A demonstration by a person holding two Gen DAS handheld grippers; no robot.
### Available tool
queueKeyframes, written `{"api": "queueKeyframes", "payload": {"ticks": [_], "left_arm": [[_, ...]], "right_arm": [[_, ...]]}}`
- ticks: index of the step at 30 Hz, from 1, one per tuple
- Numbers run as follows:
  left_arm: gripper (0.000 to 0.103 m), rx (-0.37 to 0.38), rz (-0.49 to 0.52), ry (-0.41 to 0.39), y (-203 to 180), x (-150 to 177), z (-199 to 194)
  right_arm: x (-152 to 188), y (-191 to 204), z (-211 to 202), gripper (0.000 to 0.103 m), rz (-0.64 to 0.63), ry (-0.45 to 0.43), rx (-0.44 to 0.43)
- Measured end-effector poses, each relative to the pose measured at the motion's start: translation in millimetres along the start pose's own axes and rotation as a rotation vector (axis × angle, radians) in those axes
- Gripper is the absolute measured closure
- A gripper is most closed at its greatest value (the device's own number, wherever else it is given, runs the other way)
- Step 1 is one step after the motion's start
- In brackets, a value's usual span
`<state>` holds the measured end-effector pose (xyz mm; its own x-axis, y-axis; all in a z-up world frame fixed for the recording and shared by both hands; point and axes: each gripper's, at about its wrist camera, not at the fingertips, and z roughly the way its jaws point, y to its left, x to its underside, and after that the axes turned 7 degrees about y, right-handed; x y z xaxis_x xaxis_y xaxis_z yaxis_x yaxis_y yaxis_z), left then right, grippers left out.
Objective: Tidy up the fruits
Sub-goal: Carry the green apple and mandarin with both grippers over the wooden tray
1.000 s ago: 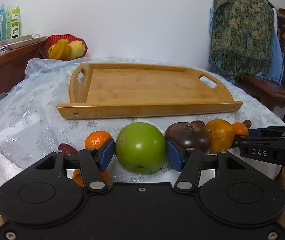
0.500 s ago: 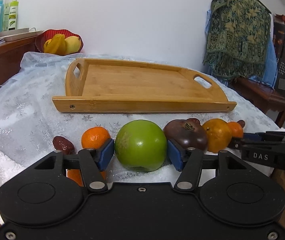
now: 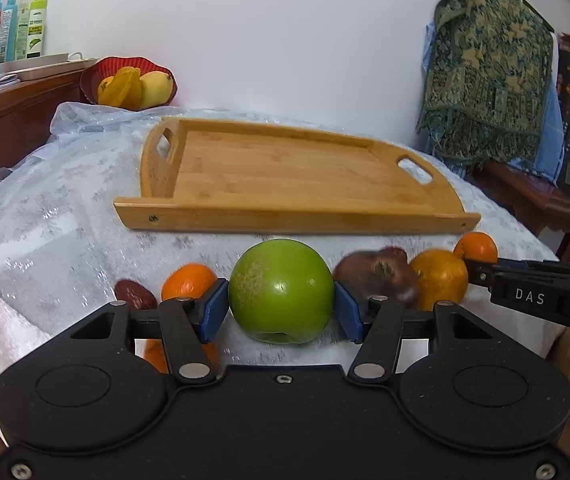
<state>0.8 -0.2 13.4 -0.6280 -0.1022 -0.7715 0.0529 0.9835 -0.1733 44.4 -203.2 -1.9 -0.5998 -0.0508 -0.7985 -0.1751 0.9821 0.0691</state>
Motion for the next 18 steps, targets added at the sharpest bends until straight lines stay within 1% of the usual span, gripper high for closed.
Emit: {"api": "queueKeyframes", "payload": {"ticks": [4,8,13,18], "left_arm": [[0.049,-0.037,0.058,-0.046,-1.6,-15.0,-5.2],[0.049,-0.028,0.077,-0.069,-0.4,-37.7,-1.0],[0.049,-0.035,0.09,-0.087,2.3,-80.1,18.2],[0.048,-0.043,0.101,-0.123,5.5,-125.3,46.7]], "right_arm": [[-10.3,0.9,-2.0,0.066,0.03,-0.018,-0.025],[-26.4,4.5,1.5,0.066,0.016,-0.053,-0.022],[-55.6,0.2,13.9,0.066,0.026,-0.09,-0.026],[-92.8,-5.9,37.1,0.066,0.035,-0.116,-0.019]]}}
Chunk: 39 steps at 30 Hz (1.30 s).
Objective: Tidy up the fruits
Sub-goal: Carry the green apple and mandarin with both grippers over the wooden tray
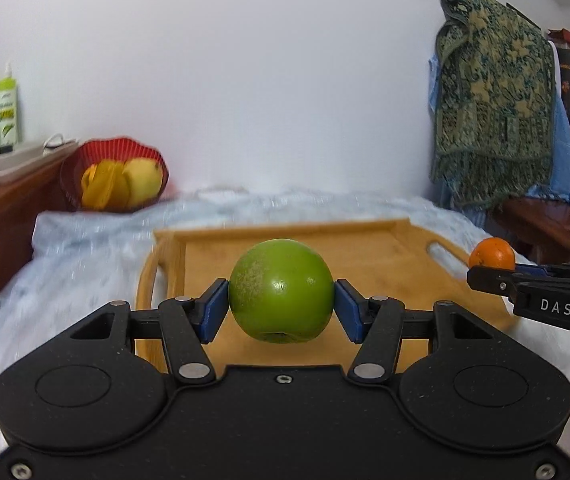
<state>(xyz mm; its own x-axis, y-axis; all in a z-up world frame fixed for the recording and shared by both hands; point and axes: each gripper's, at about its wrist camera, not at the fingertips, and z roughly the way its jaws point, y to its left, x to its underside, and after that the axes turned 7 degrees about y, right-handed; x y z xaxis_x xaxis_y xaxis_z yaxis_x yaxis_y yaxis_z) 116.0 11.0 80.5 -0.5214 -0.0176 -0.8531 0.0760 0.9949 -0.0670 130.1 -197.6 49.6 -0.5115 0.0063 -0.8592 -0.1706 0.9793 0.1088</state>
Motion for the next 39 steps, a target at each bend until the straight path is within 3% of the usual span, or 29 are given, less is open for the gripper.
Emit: {"api": "queueKeyframes", "payload": {"ticks": [8,17,26,39], "left_arm": [[0.048,0.008,-0.043,0.049,18.2,-45.3,71.9],[0.048,-0.003,-0.089,0.125,35.4,-61.8,137.3],[0.048,-0.042,-0.125,0.176,51.9,-56.7,165.9],[0.048,-0.052,-0.122,0.191,49.9,-52.0,174.3]], "right_arm": [[-42.3,-9.7,57.3,0.066,0.039,0.045,0.001],[-68.5,-29.0,122.0,0.066,0.1,0.138,0.002],[-71.0,-25.0,157.9,0.066,0.074,0.199,0.017],[-69.4,-20.1,169.0,0.065,0.062,0.224,0.034]]}}
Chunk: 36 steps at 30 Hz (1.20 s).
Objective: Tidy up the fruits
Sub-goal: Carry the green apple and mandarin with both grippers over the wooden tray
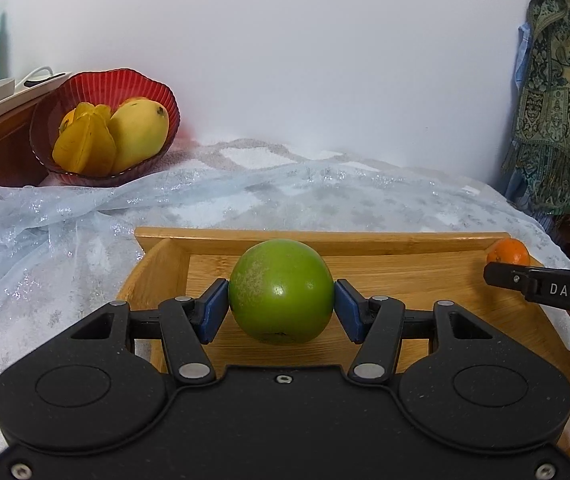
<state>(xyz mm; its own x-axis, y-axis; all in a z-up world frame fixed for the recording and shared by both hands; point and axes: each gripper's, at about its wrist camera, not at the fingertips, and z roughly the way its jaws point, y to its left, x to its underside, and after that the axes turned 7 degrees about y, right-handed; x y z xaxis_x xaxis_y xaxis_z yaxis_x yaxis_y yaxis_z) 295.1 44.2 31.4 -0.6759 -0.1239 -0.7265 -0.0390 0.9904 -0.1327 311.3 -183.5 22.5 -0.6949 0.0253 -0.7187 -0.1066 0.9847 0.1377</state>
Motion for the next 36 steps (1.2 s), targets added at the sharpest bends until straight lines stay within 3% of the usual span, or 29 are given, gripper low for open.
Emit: {"api": "queueKeyframes", "payload": {"ticks": [36], "left_arm": [[0.048,-0.005,0.011,0.001,-2.0,0.2,-1.7]], "right_arm": [[0.4,1.0,2.0,0.062,-0.006,-0.003,0.014]]}}
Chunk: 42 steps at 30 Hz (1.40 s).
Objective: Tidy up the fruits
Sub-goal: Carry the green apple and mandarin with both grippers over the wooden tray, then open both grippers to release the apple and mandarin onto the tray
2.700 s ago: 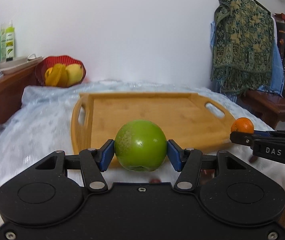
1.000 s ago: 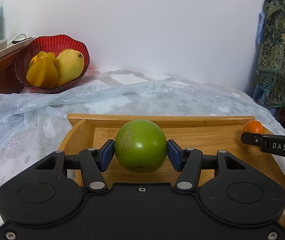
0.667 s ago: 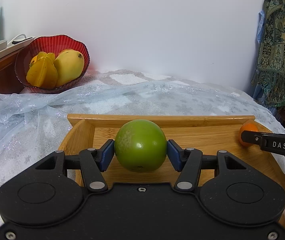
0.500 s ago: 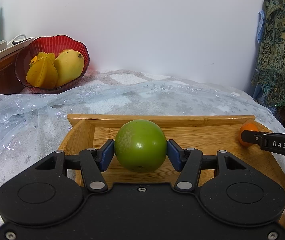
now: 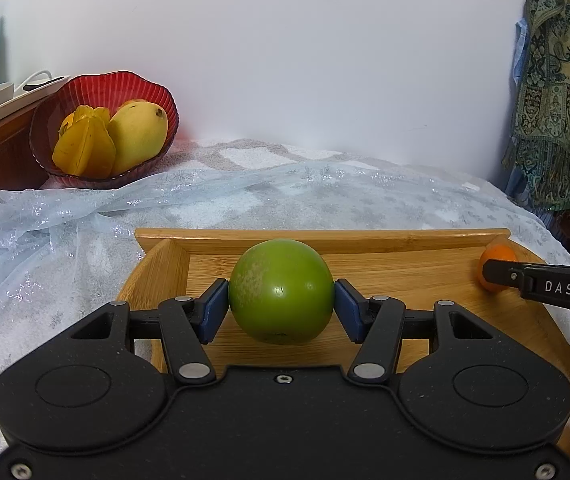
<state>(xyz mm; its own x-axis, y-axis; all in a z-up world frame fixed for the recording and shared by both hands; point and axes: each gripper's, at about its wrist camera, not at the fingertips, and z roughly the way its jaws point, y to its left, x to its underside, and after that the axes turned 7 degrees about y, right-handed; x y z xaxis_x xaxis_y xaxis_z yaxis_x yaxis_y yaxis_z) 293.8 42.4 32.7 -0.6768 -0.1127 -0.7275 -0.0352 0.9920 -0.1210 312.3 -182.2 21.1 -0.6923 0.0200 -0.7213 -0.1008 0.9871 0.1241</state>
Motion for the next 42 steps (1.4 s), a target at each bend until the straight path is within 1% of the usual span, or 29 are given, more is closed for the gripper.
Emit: {"api": "queueKeyframes", "payload": {"ticks": [11,12,14,15,16,19,21,26,29,30,31,33,35,42], "left_arm": [[0.048,-0.005,0.01,-0.003,-1.0,0.8,-1.2],[0.048,-0.007,0.01,-0.004,-1.0,0.7,-1.2],[0.047,-0.012,0.015,-0.015,-1.5,1.1,-2.8],[0.046,-0.016,0.019,-0.024,-1.9,1.1,-4.3],[0.042,-0.018,0.021,-0.031,-2.0,0.8,-5.4],[0.038,-0.016,0.016,-0.037,-0.9,0.2,-7.5],[0.035,-0.016,0.013,-0.031,-0.3,0.3,-6.9],[0.027,-0.022,0.024,-0.033,-1.3,1.4,-6.7],[0.015,-0.027,0.028,-0.044,-2.1,1.8,-8.0],[0.01,-0.028,0.029,-0.048,-2.3,2.1,-8.4],[0.007,-0.029,0.03,-0.05,-2.3,2.3,-8.7],[0.006,-0.029,0.031,-0.05,-2.4,2.6,-9.1],[0.003,-0.033,0.032,-0.049,-2.6,2.8,-9.3],[0.001,-0.042,0.03,-0.049,-2.2,3.0,-10.4]], "right_arm": [[0.8,0.9,-1.8,0.062,-0.008,-0.004,0.008],[0.7,0.9,-1.8,0.062,-0.008,-0.004,0.008],[0.8,0.8,-2.1,0.056,-0.008,-0.005,0.006],[0.8,0.8,-2.3,0.056,-0.008,-0.006,0.006],[0.4,1.1,-2.5,0.055,-0.008,-0.006,0.005],[0.3,1.1,-4.0,0.046,-0.012,-0.011,0.002],[0.4,1.8,-4.8,0.046,-0.014,-0.012,0.003],[0.5,2.0,-4.9,0.041,-0.014,-0.013,0.003],[1.0,2.2,-5.8,0.038,-0.014,-0.016,0.001],[1.2,2.6,-6.2,0.037,-0.015,-0.016,0.0],[1.4,2.9,-6.6,0.035,-0.015,-0.017,-0.001],[1.6,3.6,-7.8,0.031,-0.017,-0.021,-0.004],[1.6,4.7,-8.8,0.026,-0.018,-0.026,-0.004],[1.9,8.2,-11.5,0.016,-0.025,-0.038,-0.01]]}}
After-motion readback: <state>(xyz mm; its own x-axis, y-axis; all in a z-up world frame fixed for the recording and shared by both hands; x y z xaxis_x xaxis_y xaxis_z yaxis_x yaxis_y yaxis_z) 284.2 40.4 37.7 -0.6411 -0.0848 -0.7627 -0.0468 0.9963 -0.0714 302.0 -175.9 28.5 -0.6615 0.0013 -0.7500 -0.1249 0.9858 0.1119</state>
